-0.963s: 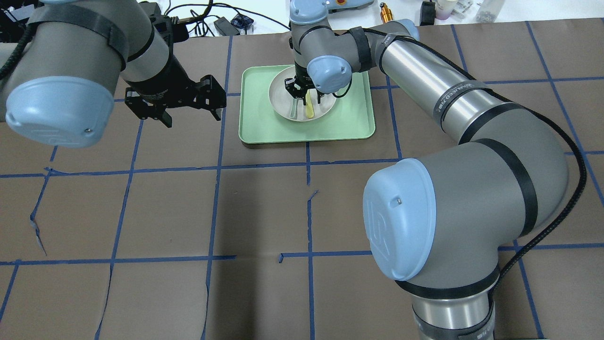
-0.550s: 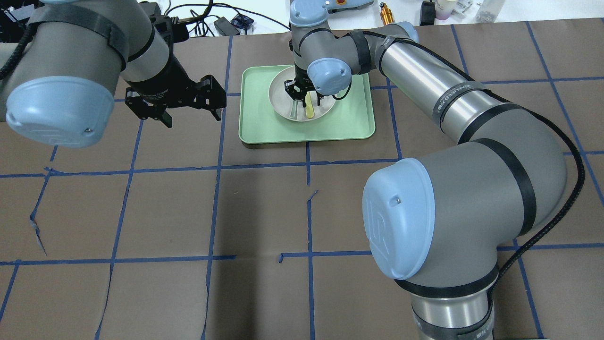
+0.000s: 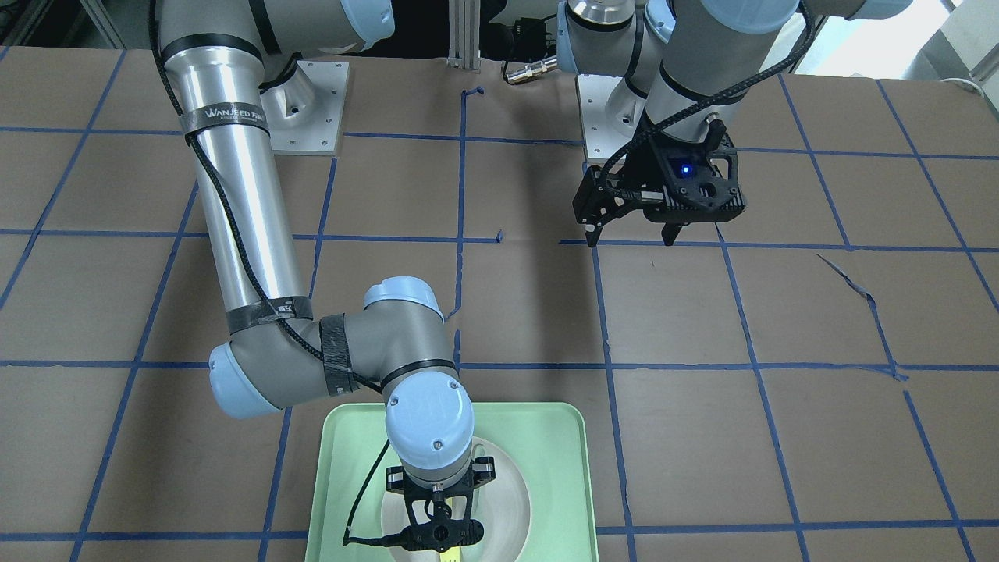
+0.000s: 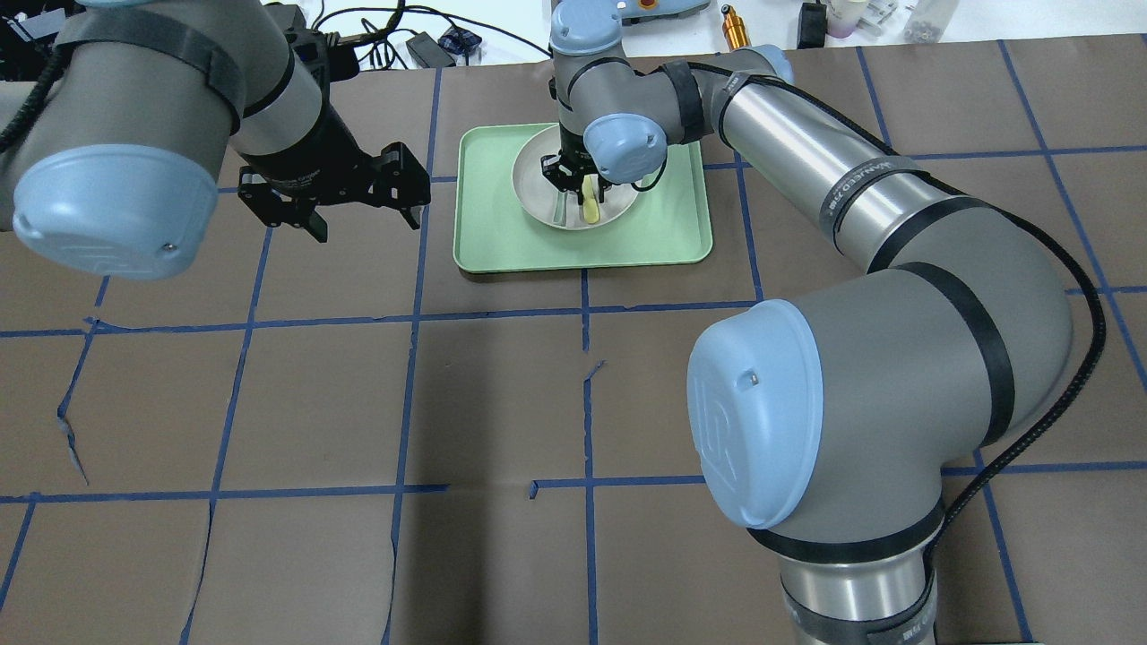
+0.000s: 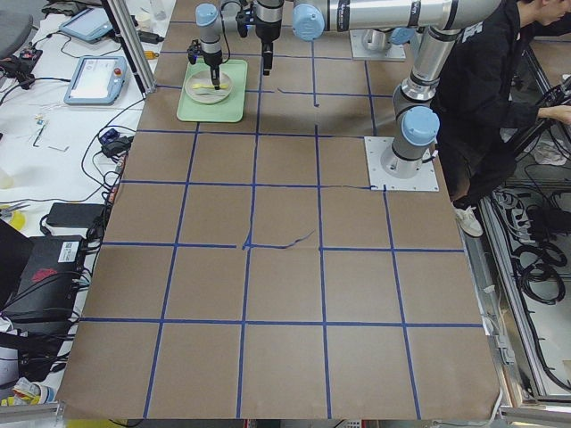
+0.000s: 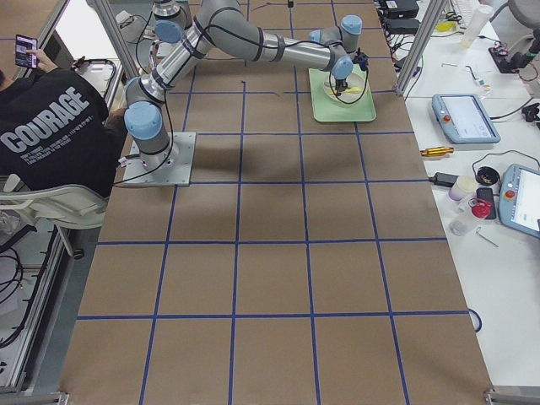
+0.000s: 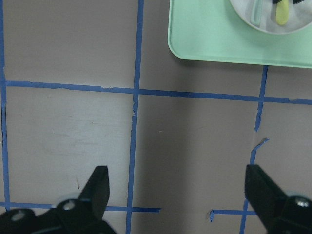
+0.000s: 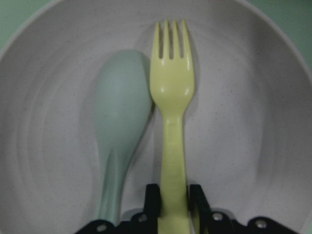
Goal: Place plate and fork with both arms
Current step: 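Lower the right gripper and close it on the yellow fork handle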
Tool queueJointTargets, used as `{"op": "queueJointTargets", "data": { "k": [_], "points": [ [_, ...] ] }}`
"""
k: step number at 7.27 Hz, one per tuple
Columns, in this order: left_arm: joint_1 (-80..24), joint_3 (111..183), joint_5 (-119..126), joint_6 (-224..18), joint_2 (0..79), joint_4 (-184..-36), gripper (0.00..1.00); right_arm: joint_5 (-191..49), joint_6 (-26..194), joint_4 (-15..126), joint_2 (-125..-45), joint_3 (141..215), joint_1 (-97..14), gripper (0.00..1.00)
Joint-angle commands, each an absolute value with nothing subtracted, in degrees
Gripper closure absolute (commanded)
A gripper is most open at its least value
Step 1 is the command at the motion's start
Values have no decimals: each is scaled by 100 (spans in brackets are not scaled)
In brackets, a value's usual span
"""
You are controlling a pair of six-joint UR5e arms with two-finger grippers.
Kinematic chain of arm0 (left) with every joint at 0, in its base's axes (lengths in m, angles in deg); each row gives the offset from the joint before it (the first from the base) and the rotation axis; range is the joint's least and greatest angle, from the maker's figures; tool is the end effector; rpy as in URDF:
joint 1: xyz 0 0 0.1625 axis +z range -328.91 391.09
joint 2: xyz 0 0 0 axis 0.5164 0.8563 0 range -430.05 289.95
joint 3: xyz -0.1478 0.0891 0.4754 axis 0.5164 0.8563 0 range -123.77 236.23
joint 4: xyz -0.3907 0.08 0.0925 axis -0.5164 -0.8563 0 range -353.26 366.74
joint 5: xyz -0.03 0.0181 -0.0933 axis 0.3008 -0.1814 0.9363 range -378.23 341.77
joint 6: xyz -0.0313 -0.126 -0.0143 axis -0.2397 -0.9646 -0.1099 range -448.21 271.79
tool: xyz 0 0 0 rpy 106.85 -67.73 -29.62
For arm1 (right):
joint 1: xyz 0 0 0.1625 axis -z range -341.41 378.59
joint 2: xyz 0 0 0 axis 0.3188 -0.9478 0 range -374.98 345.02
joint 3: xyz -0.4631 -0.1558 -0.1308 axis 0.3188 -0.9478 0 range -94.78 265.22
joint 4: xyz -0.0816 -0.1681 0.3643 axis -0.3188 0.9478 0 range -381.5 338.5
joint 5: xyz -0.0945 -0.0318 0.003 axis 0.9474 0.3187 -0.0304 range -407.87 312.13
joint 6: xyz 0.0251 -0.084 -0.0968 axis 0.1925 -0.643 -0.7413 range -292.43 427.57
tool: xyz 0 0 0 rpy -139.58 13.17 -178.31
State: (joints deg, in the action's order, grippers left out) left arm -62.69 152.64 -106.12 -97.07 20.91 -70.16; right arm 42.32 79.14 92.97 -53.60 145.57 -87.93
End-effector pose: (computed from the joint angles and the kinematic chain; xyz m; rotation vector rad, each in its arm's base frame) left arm -0.1711 -0.4943 0.4985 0.1340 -3.0876 0.1472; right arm 0.3722 -0.7874 0.2091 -0.1349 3.1294 -0.0740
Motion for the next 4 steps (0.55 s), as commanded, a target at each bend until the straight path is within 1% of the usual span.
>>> {"op": "queueJointTargets", "data": {
  "k": [1,4],
  "points": [
    [-6269,15264,-10612,-9709,2092,-7016,0,4239,7943,9293,-5365,14560,-8793,80],
    [-6269,15264,-10612,-9700,2092,-7016,0,4318,7900,9293,-5601,14525,-8741,80]
  ]
}}
